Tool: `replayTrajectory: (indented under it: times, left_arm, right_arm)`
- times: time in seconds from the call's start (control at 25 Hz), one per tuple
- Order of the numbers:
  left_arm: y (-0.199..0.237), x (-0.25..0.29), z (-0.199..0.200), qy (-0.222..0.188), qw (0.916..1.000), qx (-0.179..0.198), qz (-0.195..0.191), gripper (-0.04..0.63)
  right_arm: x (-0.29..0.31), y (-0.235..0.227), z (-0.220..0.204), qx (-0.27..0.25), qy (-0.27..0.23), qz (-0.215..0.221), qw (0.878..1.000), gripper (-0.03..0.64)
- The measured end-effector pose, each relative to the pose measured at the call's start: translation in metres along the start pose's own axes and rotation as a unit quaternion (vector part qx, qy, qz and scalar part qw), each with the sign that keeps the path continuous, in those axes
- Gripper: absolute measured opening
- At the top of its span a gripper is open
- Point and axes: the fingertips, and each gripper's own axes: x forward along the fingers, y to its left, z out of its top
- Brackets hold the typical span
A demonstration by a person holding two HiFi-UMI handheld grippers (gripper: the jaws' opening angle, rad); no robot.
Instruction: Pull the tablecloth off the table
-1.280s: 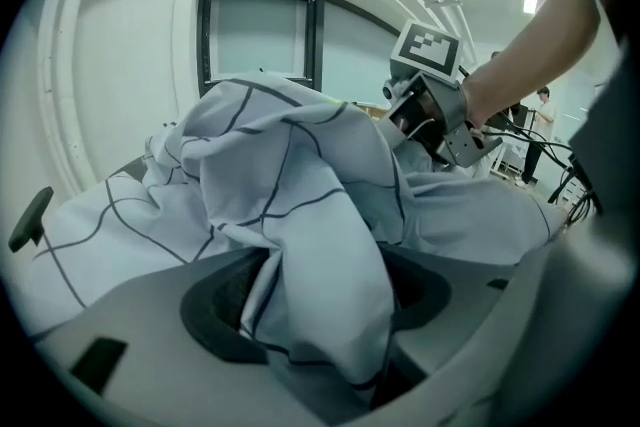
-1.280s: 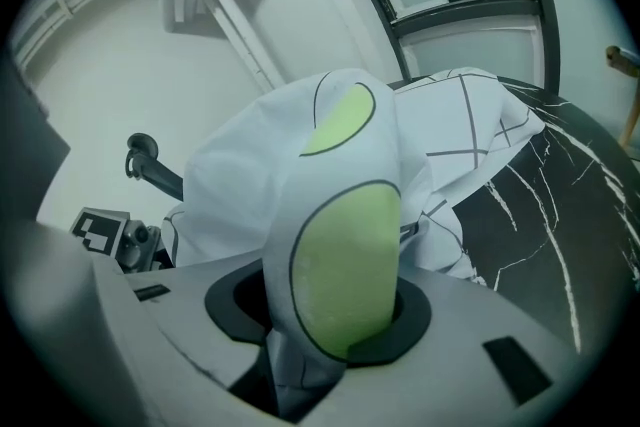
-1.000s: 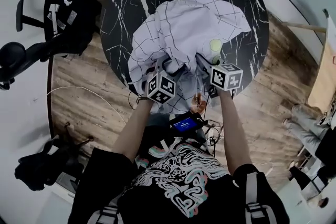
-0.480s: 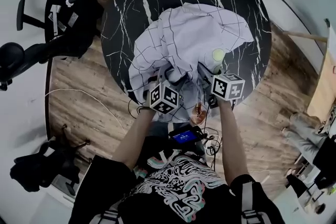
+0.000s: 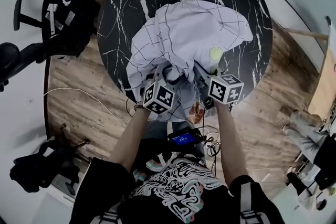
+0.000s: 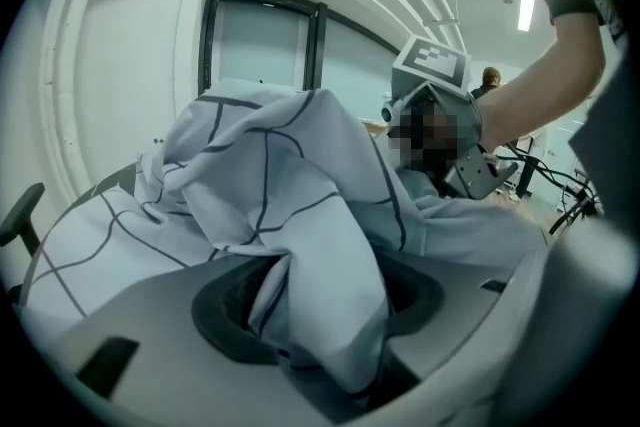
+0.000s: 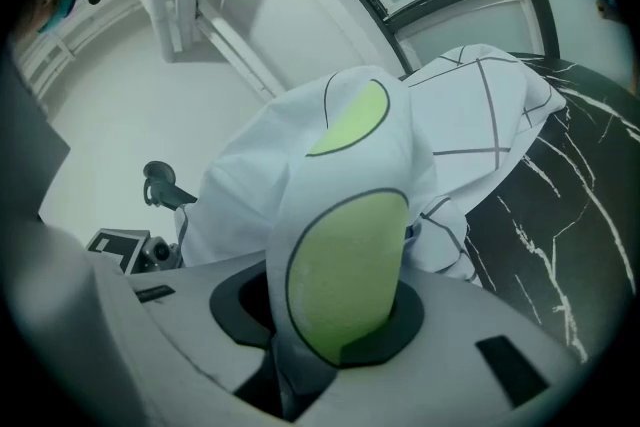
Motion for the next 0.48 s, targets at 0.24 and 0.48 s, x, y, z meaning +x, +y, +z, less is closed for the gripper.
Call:
replayTrajectory:
  times: [0.24, 0.48]
  left_arm:
    - [-0.003, -0.011, 0.011, -0.030, 0.9995, 0.005, 0.002, 0.248]
    - [-0.002, -0.020, 0.021, -0.039, 0.9991, 0.014, 0.010, 0.241]
  right_arm:
    - [-0.003, 0.018, 0.004, 0.007, -0.023, 0.018, 1.000, 0.110]
    - [-0.007, 0.027, 0.009, 0.006, -0.037, 0.024, 0.999, 0.107]
